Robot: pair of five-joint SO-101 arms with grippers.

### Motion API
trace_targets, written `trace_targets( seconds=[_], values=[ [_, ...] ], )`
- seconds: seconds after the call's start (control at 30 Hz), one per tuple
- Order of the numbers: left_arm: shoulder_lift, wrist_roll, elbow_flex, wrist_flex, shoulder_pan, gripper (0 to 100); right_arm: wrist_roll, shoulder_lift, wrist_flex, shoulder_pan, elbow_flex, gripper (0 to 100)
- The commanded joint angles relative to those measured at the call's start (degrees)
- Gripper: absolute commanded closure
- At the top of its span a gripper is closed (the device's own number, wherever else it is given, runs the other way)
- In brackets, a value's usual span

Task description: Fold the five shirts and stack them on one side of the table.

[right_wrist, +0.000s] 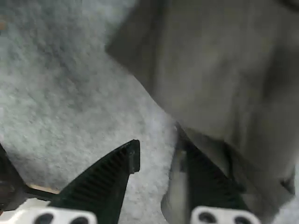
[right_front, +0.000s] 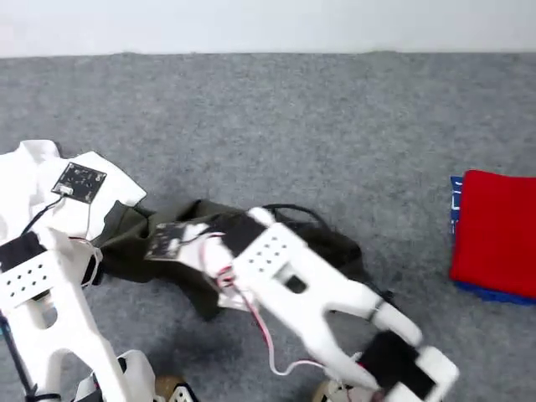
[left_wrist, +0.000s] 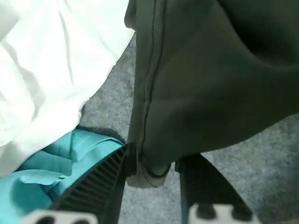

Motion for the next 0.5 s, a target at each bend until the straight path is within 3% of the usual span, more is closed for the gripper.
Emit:
trace_targets(
  seconds=[0.0,0.47],
  values=[
    [-0.53,-0.26,-0.48,-1.05,-0.44,85,-1.58,4.88,0.04,-4.26,-7.82,80.5],
    [-0.53,-0.09,-0.4,-0.97,-0.44,85,-2.46,25.36,-0.04,-7.78,-22.42,80.1]
  ],
)
